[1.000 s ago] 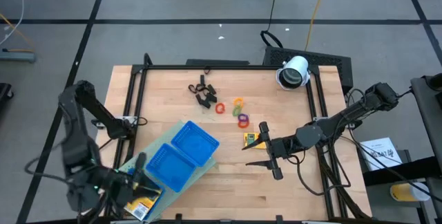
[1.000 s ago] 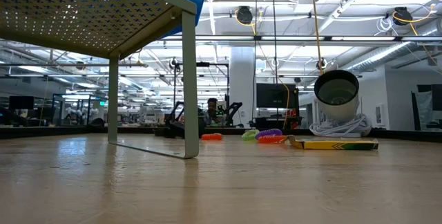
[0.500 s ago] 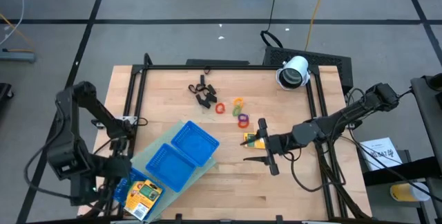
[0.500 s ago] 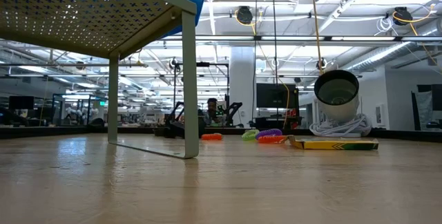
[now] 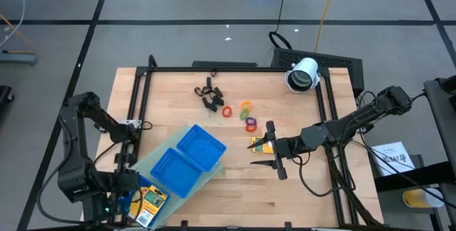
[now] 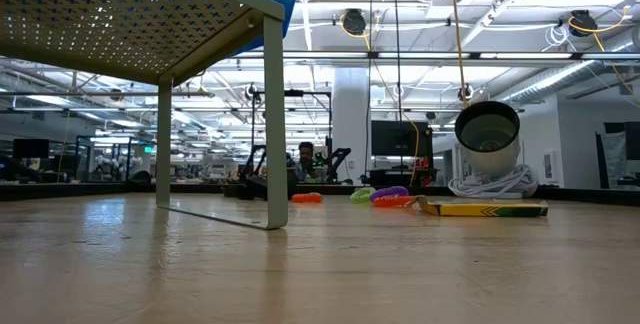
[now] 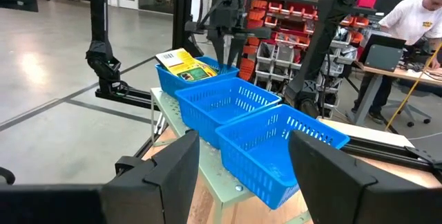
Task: Pick & Place Office Desk Supplies
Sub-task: Adjust the bottom blue basket on the shelf
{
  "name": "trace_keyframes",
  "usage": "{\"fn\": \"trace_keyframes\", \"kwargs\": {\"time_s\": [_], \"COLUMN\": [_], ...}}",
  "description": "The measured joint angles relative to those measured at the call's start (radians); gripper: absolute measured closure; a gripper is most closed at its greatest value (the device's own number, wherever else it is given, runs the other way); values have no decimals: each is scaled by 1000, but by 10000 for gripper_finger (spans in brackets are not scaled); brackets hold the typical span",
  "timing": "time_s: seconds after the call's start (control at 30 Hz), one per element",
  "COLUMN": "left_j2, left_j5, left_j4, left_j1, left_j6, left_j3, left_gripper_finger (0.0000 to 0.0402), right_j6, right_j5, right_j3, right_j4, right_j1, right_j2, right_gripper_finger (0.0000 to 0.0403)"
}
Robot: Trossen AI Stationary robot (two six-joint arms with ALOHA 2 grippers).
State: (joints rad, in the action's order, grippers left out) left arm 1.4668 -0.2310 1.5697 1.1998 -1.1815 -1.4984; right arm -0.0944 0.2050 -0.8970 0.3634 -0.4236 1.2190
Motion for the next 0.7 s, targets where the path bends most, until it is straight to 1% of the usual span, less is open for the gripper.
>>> {"fn": "trace_keyframes", "kwargs": {"time_s": [0.17, 0.33, 0.5, 0.7], "left_j2": [0, 0, 0, 0], "left_j5": [0, 29, 25, 19], "left_j4": [1, 2, -3, -22], "left_j1": [-18, -44, -59, -69], "left_j6": [-18, 12, 70, 188], "left_j3": [54, 88, 94, 94], "left_gripper_finger": [330, 330, 330, 330], "right_j6": [1, 3, 3, 3], "right_j5": [0, 0, 0, 0], "right_j3": [0, 0, 0, 0], "right_j4": [0, 0, 0, -1], "right_j1": [0, 0, 0, 0], "right_j2": [0, 0, 0, 0], "right_gripper_finger": [190, 190, 190, 190]}}
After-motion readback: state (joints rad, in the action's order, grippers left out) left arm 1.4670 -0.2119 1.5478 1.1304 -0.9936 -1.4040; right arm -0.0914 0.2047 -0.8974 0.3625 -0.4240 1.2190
